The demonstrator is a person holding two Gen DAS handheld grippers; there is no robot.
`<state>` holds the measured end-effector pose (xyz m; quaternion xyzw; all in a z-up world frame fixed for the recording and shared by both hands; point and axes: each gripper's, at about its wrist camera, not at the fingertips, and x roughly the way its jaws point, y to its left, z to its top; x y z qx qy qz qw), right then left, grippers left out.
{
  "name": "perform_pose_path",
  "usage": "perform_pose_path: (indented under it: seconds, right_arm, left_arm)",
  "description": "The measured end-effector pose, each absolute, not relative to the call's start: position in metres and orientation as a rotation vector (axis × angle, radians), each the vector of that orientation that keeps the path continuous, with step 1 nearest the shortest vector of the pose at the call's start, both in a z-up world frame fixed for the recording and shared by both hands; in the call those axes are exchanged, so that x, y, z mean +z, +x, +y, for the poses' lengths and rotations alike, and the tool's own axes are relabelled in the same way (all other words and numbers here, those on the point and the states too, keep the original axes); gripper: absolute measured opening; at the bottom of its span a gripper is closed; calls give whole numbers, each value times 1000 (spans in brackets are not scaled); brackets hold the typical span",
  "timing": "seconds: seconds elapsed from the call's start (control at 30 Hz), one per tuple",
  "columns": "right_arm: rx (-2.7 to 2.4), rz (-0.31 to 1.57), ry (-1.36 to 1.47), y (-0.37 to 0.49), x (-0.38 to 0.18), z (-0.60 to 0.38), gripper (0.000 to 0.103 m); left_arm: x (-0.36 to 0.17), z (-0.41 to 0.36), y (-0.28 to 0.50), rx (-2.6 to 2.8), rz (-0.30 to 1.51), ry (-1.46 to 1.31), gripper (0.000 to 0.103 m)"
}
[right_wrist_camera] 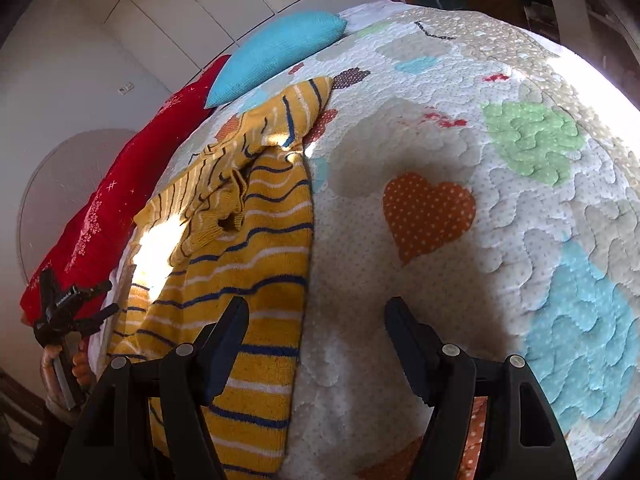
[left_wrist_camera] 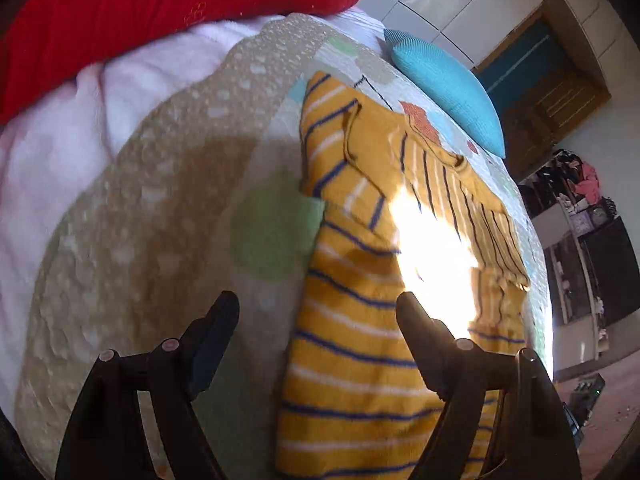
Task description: Fold small clothes
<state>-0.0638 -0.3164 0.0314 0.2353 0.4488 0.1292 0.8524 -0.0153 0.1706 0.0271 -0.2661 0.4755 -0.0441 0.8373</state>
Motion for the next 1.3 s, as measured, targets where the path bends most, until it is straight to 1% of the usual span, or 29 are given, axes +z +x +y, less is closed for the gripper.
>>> perform_pose_path:
  seconds: [0.07,0.17,0.27,0.33,0.37,0.4,0.43,0.53,0.63,0.7,0.77,0.8,0.83,0.87,0.9,0.93,1.0,1.07,1.17,1.3]
  right_arm:
    - [292,942,494,-68,31,-309,76]
    - [360,950,525,-74,28,-300,77]
    - [445,959,594,-81,23,-291,77]
    - [512,962,666,-87,19,-287,77]
    - [546,966,699,-91,17,-285,76]
    - [571,968,721,-95,15,-282,76]
    - [584,966,727,-99,14,-279,76]
    - [616,965,742,-108,10,-271,75]
    - [609,959,742,-114,9,-267,71]
    - [601,965,749,-115,8,-263,69]
    - [594,966,743,-118,8,-256,67]
    - [593,968,733,-119,8,-252,64]
    - [594,974,724,-120,8,-248,63]
    - [589,977,714,-120,7,-241,61]
    - [581,979,700,-121,6,-237,55]
    - [567,986,680,-122,6,-233,50]
    - [523,1005,629,-119,6,-232,22]
    - [526,1016,658,-114,4,-242,16]
    - [526,1022,711,-115,5,-258,14]
    - [570,1008,709,-135,21,-271,11]
  left_arm:
    - [19,161,-35,-133,1008,-586,80]
    - [18,141,-66,-185,961,-569,80]
    - [16,126,-93,-288,928,-642,79]
    - [15,117,-106,-332,921,-677,69]
    - [14,113,-112,-335,923,-679,60]
    - [13,110,-117,-336,925,-679,56]
    - [11,108,-121,-341,925,-683,55]
    - [8,105,-130,-355,923,-690,54]
    - [7,99,-133,-353,918,-653,55]
    - [6,93,-133,-344,920,-624,57]
    - [7,88,-135,-323,918,-603,58]
    - [8,86,-135,-310,918,-590,58]
    - [9,84,-136,-294,922,-573,57]
    - [10,83,-135,-268,928,-556,45]
    - [10,83,-134,-242,943,-539,22]
    - [8,84,-131,-226,967,-528,16]
    - [7,92,-125,-219,988,-578,13]
    - [15,99,-122,-182,988,-579,11]
    - [40,104,-130,-174,938,-534,10]
    - [67,102,-154,-213,897,-490,9]
